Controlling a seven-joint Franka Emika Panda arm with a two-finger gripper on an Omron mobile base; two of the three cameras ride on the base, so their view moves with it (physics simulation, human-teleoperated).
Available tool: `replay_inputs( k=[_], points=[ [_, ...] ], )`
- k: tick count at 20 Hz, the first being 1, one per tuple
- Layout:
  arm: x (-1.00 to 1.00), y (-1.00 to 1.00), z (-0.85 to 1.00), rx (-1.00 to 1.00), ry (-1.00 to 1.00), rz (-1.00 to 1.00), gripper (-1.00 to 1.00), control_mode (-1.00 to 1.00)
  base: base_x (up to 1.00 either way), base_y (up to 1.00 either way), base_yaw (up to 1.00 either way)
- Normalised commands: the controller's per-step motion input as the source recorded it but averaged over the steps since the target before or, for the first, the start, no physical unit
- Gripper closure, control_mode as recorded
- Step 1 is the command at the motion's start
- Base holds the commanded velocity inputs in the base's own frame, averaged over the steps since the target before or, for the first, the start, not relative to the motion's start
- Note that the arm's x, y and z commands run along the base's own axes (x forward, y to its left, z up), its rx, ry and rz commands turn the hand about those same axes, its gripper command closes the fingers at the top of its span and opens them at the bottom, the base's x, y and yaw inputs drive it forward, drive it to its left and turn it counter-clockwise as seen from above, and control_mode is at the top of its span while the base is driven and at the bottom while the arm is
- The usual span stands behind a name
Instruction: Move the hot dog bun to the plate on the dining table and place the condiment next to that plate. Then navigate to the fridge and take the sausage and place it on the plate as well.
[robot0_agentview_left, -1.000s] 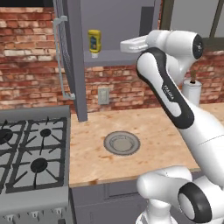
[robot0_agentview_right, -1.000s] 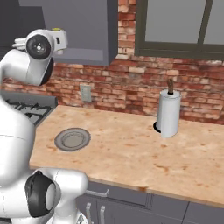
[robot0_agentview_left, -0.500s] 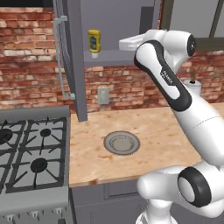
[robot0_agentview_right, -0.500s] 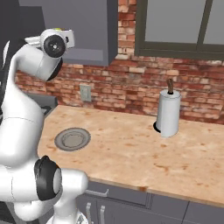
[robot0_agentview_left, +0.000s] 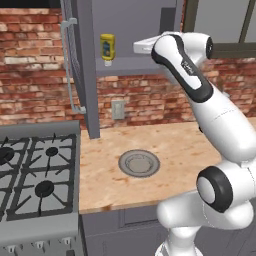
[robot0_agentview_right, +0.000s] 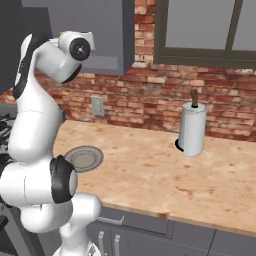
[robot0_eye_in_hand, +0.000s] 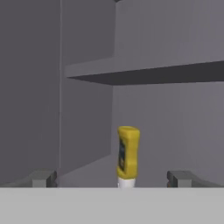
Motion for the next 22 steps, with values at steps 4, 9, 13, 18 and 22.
replay_inputs(
  k=[4,9,13,18,22],
  points=[
    [0.49,-0.01,-0.05,0.01,0.0,0.06,-1.0,-1.0,0.0,0.0,0.0],
    [0.49,0.0,-0.09,0.0,0.0,0.05,-1.0,-1.0,0.0,0.0,0.0],
    [0.47,0.0,-0.14,0.0,0.0,0.04,-1.0,-1.0,0.0,0.0,0.0],
    [0.4,0.1,-0.2,0.0,0.02,0.02,-1.0,-1.0,0.0,0.0,0.0],
    [0.28,0.19,-0.15,0.0,0.0,0.02,-1.0,-1.0,0.0,0.0,0.0]
  ],
)
